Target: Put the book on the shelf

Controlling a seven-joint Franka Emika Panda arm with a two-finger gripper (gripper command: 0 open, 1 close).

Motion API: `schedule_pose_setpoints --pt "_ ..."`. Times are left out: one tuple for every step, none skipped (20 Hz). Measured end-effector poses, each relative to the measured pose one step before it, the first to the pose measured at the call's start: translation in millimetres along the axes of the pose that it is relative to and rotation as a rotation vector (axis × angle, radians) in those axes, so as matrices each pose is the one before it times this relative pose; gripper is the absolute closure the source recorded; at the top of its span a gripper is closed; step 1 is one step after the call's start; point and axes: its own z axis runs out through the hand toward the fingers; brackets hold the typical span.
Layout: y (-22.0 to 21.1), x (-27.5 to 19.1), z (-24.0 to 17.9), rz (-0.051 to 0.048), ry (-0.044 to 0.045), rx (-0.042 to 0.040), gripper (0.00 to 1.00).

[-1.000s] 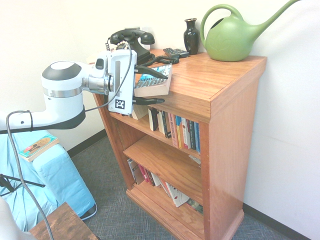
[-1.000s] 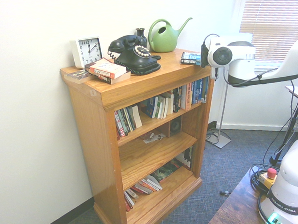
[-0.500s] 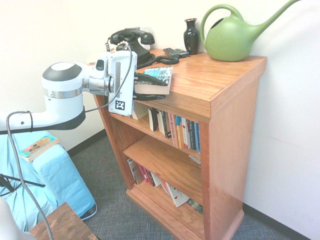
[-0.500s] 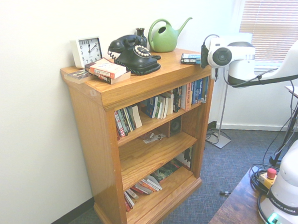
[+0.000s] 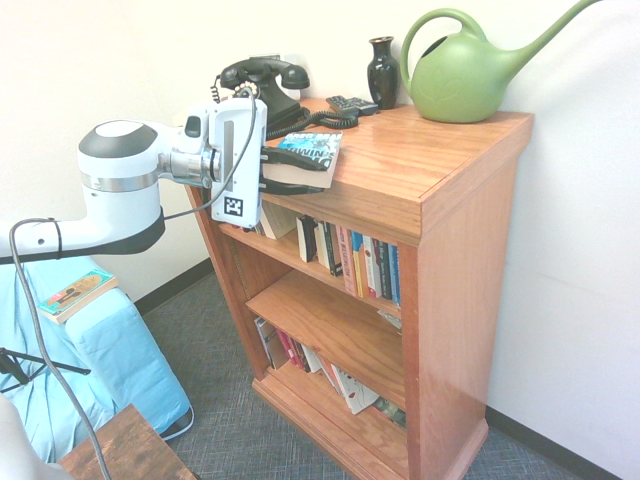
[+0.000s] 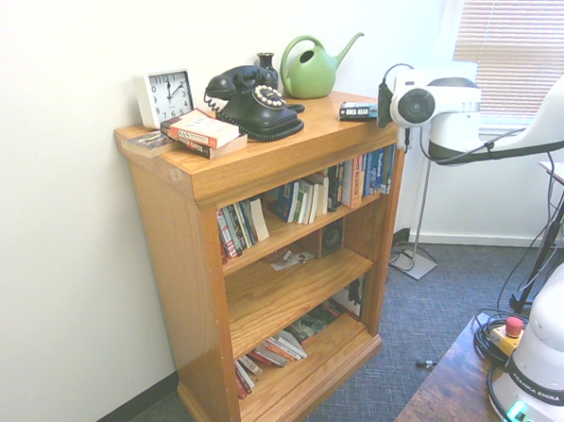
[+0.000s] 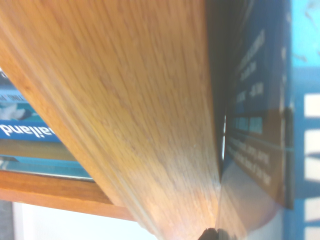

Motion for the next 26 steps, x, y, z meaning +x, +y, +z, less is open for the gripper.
schedule_pose_setpoints --pt "1.70 0.57 -3.36 0.01949 -0.01326 0.00628 1.00" --pt "2.59 0.90 -5.42 0.02693 -0.01687 0.00914 1.00" --pt "3.93 1.03 -7.44 0.03062 -0.01862 0.00948 1.00" --pt "4.74 0.86 -8.87 0.02709 -0.01288 0.00733 1.00" --pt "5.62 -0.26 -9.51 0.02634 -0.01073 0.00685 1.00" --pt "6.77 -1.31 -9.66 0.02619 -0.01145 0.00431 1.00" --pt "7.25 -2.02 -9.57 0.02714 -0.00992 0.00493 1.00" --pt "6.74 -4.21 -9.60 0.02784 -0.01692 0.00686 1.00" --pt "6.85 -5.28 -10.19 0.02960 -0.01845 0.00958 1.00" --pt "5.74 -5.68 -9.85 0.02726 -0.01856 0.01132 1.00" --pt "5.92 -6.11 -10.83 0.02961 -0.02220 0.01475 1.00" --pt "4.64 -6.85 -10.85 0.03009 -0.02628 0.01891 1.00" --pt "3.22 -8.10 -11.06 0.02695 -0.02685 0.02146 1.00" --pt "1.87 -9.29 -11.44 0.02400 -0.02306 0.02117 1.00" --pt "0.09 -10.29 -10.55 0.02154 -0.01736 0.02123 1.00" --pt "-1.65 -11.46 -9.53 0.02304 -0.01644 0.02115 1.00" --pt "-3.04 -12.52 -7.18 0.02245 -0.01765 0.01989 1.00" --pt "-3.48 -12.87 -5.09 0.02116 -0.01805 0.01993 1.00" --pt "-3.42 -13.90 -3.17 0.02251 -0.02033 0.02155 1.00" --pt "-3.03 -14.16 -1.63 0.02170 -0.02226 0.02158 1.00" --pt "-3.65 -14.36 0.19 0.01702 -0.02334 0.01840 1.00" --pt "-4.41 -13.82 1.87 0.01393 -0.02166 0.01483 1.00" --pt "-4.80 -12.11 2.20 0.01469 -0.01938 0.01602 1.00" --pt "-5.73 -11.05 2.91 0.01542 -0.01878 0.02067 1.00" --pt "-5.96 -9.08 3.69 0.01118 -0.01672 0.01947 1.00" --pt "-6.06 -8.35 4.37 0.00970 -0.01709 0.02083 1.00"
